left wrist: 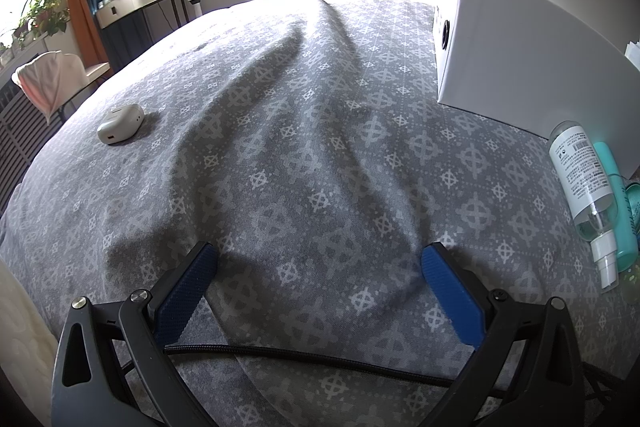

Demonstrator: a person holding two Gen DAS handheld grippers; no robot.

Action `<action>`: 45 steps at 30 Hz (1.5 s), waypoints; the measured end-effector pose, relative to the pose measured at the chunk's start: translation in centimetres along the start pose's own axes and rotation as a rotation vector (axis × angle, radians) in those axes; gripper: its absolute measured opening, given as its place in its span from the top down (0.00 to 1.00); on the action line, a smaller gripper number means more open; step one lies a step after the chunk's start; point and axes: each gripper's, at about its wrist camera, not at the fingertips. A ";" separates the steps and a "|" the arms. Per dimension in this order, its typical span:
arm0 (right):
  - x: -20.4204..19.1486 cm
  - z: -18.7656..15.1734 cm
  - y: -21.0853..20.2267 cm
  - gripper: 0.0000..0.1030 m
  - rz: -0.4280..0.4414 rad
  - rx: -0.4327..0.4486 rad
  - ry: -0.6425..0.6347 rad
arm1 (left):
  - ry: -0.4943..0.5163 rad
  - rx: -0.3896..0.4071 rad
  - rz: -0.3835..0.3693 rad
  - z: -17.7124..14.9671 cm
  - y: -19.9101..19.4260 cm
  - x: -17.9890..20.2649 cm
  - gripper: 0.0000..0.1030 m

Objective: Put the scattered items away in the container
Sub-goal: 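Carry the cream holder over the box and open the right gripper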

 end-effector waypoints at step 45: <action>1.0 -13.9 0.9 0.00 -0.035 -0.380 0.231 | 0.000 0.000 0.001 0.0 0.1 -0.1 0.00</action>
Point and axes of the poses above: each gripper's, at about its wrist camera, not at the fingertips, and y roughly the way its jaws point, x to its right, z to its top, and after that the axes turned 5 degrees about x, right-handed
